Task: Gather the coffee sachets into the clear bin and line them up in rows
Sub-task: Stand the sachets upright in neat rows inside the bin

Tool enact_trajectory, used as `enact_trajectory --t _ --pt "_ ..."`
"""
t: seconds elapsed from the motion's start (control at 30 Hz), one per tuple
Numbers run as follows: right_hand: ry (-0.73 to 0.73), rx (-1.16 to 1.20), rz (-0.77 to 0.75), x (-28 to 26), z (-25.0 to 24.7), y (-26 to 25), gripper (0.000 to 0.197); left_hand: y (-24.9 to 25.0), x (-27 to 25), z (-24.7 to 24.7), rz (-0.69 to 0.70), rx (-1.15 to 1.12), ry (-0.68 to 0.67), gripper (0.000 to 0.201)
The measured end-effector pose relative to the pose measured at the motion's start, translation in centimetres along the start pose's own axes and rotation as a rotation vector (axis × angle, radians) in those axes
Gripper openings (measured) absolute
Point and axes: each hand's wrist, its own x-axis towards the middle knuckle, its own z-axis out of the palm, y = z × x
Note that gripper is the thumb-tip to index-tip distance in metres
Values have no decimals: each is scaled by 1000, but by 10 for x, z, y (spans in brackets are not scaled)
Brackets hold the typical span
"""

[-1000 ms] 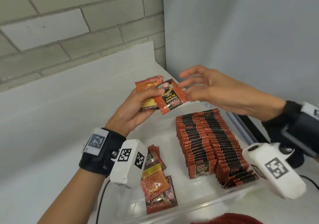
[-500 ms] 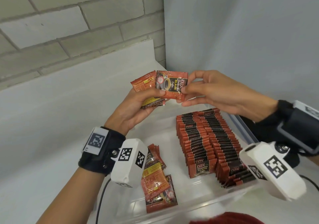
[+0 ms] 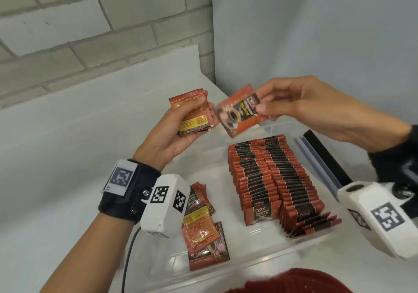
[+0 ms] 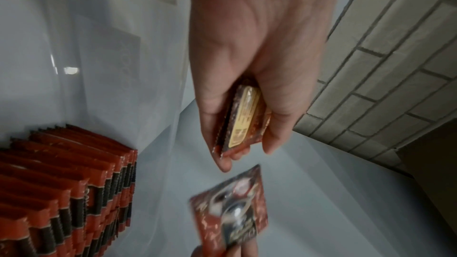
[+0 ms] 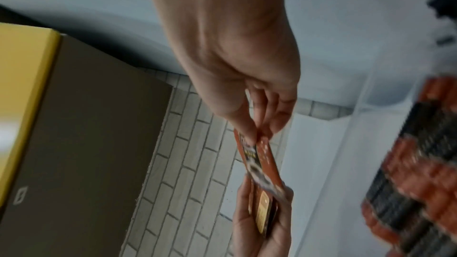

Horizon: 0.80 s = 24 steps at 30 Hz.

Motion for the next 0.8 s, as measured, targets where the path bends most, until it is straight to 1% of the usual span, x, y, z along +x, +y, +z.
enact_trajectory --t 0.07,0.17,0.23,0.3,0.4,0.53,0.63,0.8 --pt "-162 -158 -22 -14 -5 -6 13 -1 1 0 -14 -14 20 12" --pt "-436 -330 -40 -33 0 -5 15 -2 0 1 -22 -10 24 11" --pt "-541 -416 -43 -42 9 3 15 -1 0 0 -25 -12 21 12" --pt "-553 -452 -46 -49 19 13 12 -1 0 0 -29 -21 22 15" --pt "-546 -558 -74 -55 32 28 21 -1 0 0 -45 -49 32 17" --pt "-521 -693 -135 -59 42 41 8 -1 -2 0 -59 -85 32 19" --pt "-538 -800 -150 -61 48 43 11 -1 -1 0 -64 -91 38 21" --pt "-545 -829 -123 -61 49 43 14 -1 -2 1 -72 -81 39 22"
